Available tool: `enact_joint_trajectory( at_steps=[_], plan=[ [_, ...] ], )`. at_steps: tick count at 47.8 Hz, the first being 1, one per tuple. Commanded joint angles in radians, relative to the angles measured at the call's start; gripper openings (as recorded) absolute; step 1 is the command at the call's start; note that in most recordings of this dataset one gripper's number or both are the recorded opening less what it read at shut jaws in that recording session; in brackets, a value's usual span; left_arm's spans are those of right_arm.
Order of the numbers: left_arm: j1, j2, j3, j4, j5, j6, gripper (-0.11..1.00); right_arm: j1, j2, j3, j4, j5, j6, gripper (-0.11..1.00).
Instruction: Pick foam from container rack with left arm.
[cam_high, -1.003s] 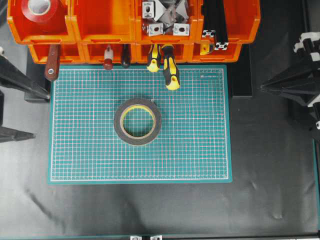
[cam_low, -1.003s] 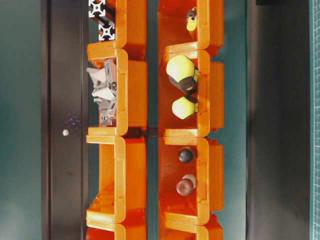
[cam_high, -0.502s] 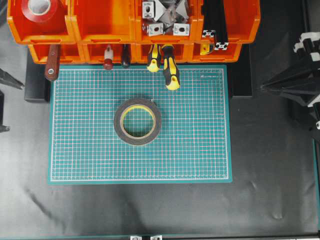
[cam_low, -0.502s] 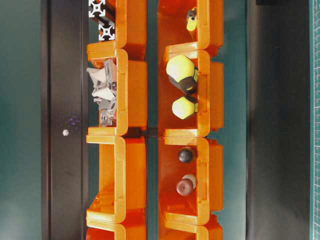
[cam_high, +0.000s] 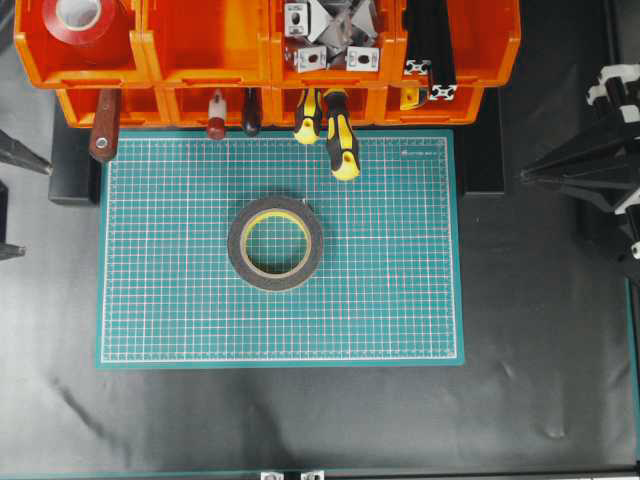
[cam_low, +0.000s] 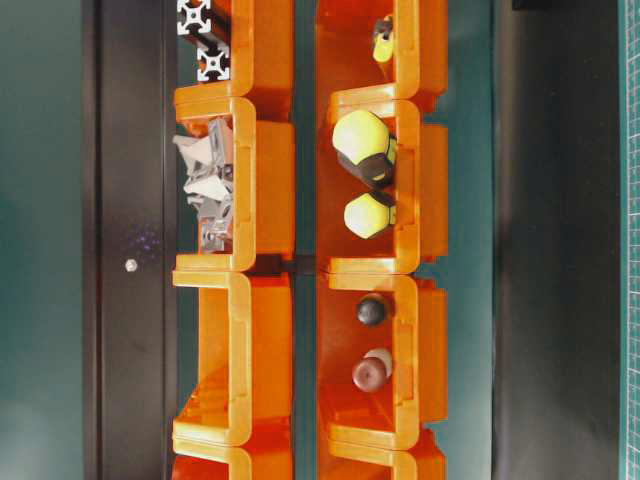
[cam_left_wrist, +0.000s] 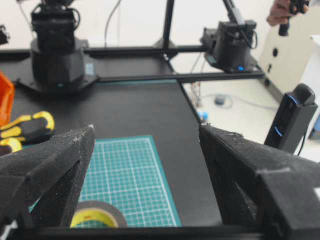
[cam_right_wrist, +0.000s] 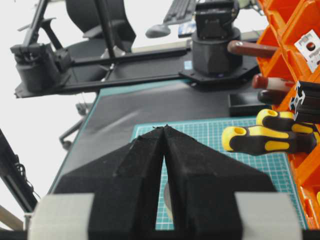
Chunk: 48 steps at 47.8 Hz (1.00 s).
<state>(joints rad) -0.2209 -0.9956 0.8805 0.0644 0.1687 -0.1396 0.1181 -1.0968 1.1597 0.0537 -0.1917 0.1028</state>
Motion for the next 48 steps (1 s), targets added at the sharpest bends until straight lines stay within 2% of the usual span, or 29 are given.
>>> enact_joint_trajectory(
  at_steps=[1,15,48],
  plan=[
    [0.002,0.008,-0.006,0.003,-0.005,-0.003,0.81,0.002,0.012,-0.023,0.000,-0.014,0.002,0.00],
    [0.008,0.006,-0.002,0.003,-0.009,-0.015,0.81,0.002,0.012,-0.023,0.000,-0.052,0.000,0.00],
    [0.009,0.003,0.000,0.003,-0.012,-0.017,0.81,0.002,0.015,-0.021,-0.002,-0.044,-0.005,0.00]
  ],
)
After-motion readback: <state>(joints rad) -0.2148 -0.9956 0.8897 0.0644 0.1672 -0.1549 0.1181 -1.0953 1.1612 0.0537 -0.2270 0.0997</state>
